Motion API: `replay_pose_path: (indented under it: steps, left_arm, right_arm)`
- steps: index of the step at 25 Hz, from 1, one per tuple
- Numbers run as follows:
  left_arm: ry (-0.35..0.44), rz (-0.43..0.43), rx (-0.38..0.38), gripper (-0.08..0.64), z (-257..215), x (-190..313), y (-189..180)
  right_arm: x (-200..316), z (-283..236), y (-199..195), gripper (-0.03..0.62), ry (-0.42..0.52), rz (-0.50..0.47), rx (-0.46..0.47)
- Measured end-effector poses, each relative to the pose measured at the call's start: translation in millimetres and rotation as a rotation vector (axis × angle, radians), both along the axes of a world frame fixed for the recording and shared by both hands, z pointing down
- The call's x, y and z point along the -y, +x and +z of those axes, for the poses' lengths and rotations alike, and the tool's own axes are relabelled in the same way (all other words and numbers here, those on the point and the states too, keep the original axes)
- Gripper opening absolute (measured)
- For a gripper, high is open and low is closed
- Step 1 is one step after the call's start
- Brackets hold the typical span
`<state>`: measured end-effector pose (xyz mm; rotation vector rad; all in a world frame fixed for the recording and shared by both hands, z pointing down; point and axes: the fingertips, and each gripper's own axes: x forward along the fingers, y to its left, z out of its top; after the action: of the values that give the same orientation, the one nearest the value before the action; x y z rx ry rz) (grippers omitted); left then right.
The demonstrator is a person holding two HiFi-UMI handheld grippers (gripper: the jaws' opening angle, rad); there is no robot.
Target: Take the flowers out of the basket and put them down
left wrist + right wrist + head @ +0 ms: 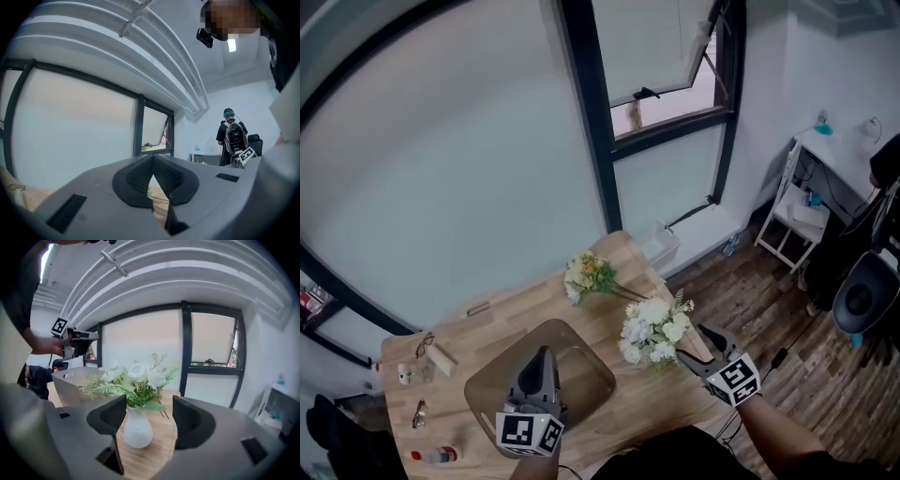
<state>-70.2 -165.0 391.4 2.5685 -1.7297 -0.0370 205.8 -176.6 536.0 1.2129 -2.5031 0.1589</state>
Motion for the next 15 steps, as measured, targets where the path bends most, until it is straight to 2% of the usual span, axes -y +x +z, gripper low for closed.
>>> replay_pose_path:
  steps: [4,5,7,8,10,15]
  left_arm:
    - [-0.01,0.0,-0.004,0.003,3,-12,-8]
    - [-0.016,0.0,-0.005,0.003,5,-14,-9]
    - [-0.028,-0.001,-0.012,0.003,11,-16,-10]
    - [-0.032,-0.001,-0.015,0.003,13,-16,-11]
    - [-0.036,0.005,-0.018,0.003,16,-18,-10]
    - [-0.045,0.016,-0.023,0.003,25,-18,-3]
  right_arm:
    - [-4,-34,16,0.312,0.031,0.079,0.075]
    - [-5,-42,21,0.263,0.044,0.11,0.096]
    - [-5,-59,29,0.082,0.077,0.161,0.125]
    - [-5,-65,29,0.054,0.088,0.168,0.132]
    - [-8,-71,25,0.023,0.09,0.145,0.143]
    - [-9,-75,25,0.021,0.097,0.139,0.163]
